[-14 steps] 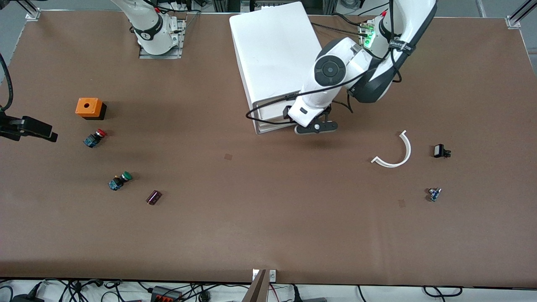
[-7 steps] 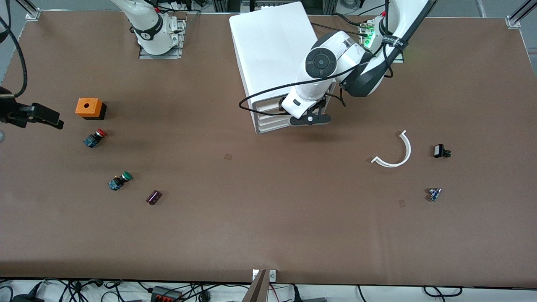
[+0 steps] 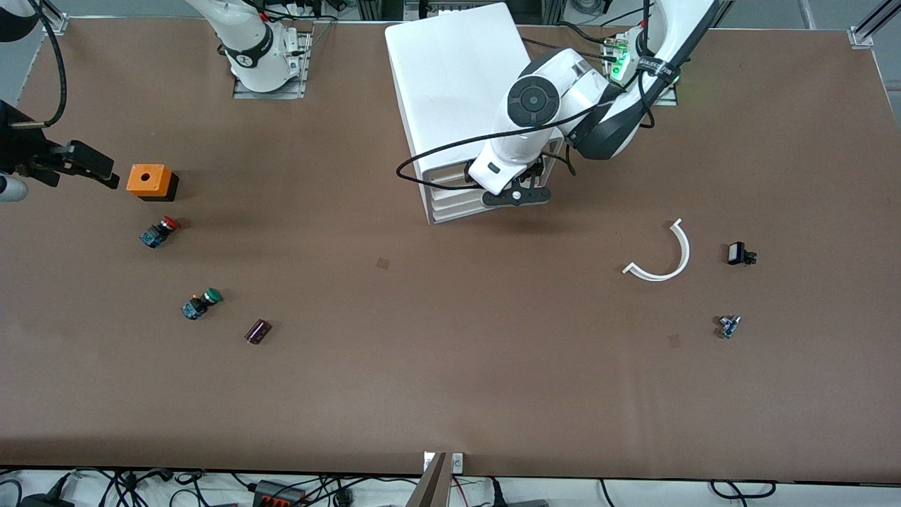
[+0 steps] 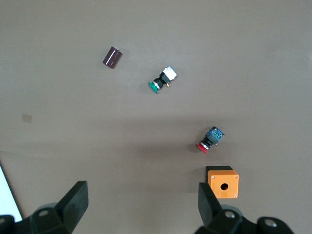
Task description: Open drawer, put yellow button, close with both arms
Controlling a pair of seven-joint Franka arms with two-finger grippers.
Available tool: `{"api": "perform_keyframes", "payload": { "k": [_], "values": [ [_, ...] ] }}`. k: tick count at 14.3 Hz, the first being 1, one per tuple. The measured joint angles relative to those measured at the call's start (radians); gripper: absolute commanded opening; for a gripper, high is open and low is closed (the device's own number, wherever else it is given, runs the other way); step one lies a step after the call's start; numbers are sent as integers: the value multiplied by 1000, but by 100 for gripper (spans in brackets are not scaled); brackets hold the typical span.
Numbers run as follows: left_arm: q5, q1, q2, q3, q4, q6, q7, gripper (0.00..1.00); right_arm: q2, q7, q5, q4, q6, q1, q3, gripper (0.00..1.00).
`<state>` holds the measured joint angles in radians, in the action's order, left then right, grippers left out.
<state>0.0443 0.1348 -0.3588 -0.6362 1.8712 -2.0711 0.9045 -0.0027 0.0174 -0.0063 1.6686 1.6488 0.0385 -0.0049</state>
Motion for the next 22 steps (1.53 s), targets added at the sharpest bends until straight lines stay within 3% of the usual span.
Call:
{"api": "perform_keyframes", "payload": {
  "k": [3,5,8,16,17,20,22],
  "values": [
    [8,-21,3,-1,-9,1,-2,100,-4,0,0,6,-3,0,0,100],
    [73,-66,7,-1,-44,29,-5,100,-4,0,0,8,-21,0,0,100],
    [135,-157,17,0,-150,173,-87,100,-4,0,0,9,-27,0,-4,100],
    [142,-411,38,16,-407,488,-515,100,-9,0,0,10,-38,0,-5,100],
    [140,-403,54,53,-425,500,-565,100,-9,0,0,10,-38,0,-5,100],
    [47,-274,132,299,-434,517,-694,100,-9,0,0,10,-32,0,-5,100],
    [3,-213,176,428,-413,514,-793,100,-9,0,0,10,-28,-1,-5,100]
  ]
}}
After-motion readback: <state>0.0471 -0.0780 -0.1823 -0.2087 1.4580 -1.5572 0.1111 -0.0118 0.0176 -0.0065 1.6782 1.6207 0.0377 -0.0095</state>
